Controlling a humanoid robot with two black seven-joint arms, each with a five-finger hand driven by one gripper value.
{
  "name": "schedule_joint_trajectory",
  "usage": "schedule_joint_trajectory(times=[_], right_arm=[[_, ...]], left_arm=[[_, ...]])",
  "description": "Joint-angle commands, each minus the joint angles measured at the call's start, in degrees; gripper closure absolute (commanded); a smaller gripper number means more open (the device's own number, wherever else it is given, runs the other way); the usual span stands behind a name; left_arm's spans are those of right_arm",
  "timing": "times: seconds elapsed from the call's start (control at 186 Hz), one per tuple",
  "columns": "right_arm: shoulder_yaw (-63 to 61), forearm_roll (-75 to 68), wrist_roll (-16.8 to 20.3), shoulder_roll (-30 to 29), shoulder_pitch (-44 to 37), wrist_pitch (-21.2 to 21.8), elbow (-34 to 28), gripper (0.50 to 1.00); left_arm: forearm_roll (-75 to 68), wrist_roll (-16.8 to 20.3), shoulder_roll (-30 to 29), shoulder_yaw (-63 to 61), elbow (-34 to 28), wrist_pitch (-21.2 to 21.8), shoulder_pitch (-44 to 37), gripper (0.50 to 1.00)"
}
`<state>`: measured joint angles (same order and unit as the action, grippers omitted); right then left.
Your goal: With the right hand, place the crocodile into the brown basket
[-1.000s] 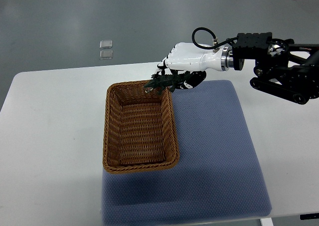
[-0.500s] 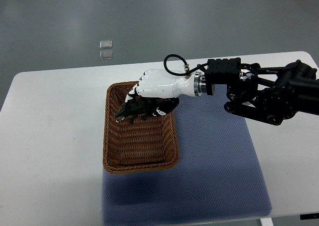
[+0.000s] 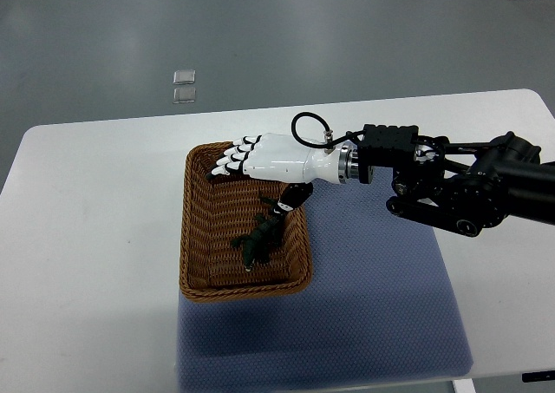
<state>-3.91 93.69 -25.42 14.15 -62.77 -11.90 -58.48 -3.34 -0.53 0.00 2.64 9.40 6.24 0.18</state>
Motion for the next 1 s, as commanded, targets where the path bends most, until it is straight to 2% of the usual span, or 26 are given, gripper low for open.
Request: schedule_joint_trajectory(times=[0.0, 0.048, 0.156, 0.226, 0.317, 0.581, 0.737, 0.995], right_arm=[[-8.6, -0.6, 0.1, 0.3, 3.8, 1.5, 0.7, 0.576], [-12.8, -1.0, 0.2, 0.3, 5.6, 3.9, 0.8, 0.576], [-24.9, -3.8, 2.0, 0.2, 9.6, 13.6, 0.8, 0.576], [-33.8, -7.6, 5.1, -0.3, 12.2, 19.3, 1.0, 0.576], [-42.1, -13.7, 9.4, -0.8, 14.5, 23.2, 2.2, 0.576], [-55.9, -30.0, 14.9, -7.2, 18.4, 23.2, 11.0, 0.576], [-59.5, -36.0, 15.2, -8.6, 20.1, 23.1, 15.2, 0.576], [-67.0, -39.9, 16.1, -10.5, 21.9, 23.2, 15.9, 0.576]], left_arm=[[0.0, 0.0, 0.0, 0.0, 0.0, 0.0, 0.0, 0.5], [0.0, 0.0, 0.0, 0.0, 0.0, 0.0, 0.0, 0.5], [0.0, 0.0, 0.0, 0.0, 0.0, 0.0, 0.0, 0.5], [0.0, 0.0, 0.0, 0.0, 0.0, 0.0, 0.0, 0.5], [0.0, 0.0, 0.0, 0.0, 0.0, 0.0, 0.0, 0.5], [0.0, 0.0, 0.0, 0.0, 0.0, -0.1, 0.0, 0.5], [0.0, 0.0, 0.0, 0.0, 0.0, 0.0, 0.0, 0.5], [0.0, 0.0, 0.0, 0.0, 0.0, 0.0, 0.0, 0.5]])
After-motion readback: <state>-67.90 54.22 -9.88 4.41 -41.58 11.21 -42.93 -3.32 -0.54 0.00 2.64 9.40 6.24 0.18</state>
